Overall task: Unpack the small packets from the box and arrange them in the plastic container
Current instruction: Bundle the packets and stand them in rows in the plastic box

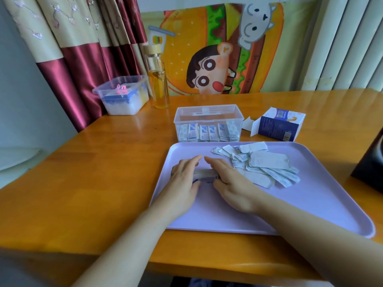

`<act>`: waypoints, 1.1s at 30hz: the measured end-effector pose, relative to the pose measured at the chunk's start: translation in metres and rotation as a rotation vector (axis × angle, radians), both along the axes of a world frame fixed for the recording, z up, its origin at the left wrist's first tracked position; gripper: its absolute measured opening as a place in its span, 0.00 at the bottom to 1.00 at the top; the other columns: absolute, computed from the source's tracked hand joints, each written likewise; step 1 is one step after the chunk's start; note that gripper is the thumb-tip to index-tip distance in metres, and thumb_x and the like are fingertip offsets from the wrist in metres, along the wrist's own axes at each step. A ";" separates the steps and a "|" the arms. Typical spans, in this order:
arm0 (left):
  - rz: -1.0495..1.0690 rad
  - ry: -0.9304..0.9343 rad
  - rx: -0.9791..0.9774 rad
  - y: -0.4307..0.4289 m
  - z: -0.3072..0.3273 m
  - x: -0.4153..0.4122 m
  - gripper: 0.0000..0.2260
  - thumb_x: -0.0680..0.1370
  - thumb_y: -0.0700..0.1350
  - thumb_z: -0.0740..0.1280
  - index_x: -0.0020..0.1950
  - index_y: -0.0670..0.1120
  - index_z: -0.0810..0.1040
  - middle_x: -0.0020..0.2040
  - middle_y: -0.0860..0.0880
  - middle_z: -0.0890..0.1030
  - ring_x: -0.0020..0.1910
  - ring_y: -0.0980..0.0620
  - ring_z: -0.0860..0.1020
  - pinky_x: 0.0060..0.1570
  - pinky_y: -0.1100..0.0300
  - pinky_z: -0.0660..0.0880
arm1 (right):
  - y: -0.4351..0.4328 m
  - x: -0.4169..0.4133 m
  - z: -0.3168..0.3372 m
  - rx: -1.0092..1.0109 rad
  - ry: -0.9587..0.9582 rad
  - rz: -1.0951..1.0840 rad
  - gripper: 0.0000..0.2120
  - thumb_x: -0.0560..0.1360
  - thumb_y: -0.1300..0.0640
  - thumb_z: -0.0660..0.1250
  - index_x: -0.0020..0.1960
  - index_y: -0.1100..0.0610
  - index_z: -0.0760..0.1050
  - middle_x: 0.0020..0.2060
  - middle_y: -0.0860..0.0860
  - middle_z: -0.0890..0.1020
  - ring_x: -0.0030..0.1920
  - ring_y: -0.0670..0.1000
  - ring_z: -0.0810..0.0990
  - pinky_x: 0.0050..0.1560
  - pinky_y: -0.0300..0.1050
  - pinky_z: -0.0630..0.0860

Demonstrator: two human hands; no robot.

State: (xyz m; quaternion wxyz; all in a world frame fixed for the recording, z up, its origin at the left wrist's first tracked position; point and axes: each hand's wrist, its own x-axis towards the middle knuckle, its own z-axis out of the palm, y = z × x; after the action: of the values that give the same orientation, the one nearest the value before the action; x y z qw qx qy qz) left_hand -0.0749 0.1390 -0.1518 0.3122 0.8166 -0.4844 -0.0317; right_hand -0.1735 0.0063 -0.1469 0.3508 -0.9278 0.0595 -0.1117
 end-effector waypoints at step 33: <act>0.070 0.107 -0.186 -0.102 0.137 0.077 0.12 0.81 0.41 0.58 0.57 0.46 0.80 0.49 0.43 0.83 0.43 0.47 0.79 0.40 0.55 0.74 | -0.091 0.098 0.153 -0.111 -0.220 -0.236 0.11 0.73 0.64 0.66 0.53 0.53 0.75 0.54 0.54 0.79 0.48 0.55 0.79 0.48 0.53 0.79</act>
State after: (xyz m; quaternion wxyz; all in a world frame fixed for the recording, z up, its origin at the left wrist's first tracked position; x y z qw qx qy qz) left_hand 0.0025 0.0372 -0.0144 0.4128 0.7976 -0.4393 -0.0192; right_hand -0.0756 -0.0852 0.0064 0.2880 -0.9145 0.1228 -0.2562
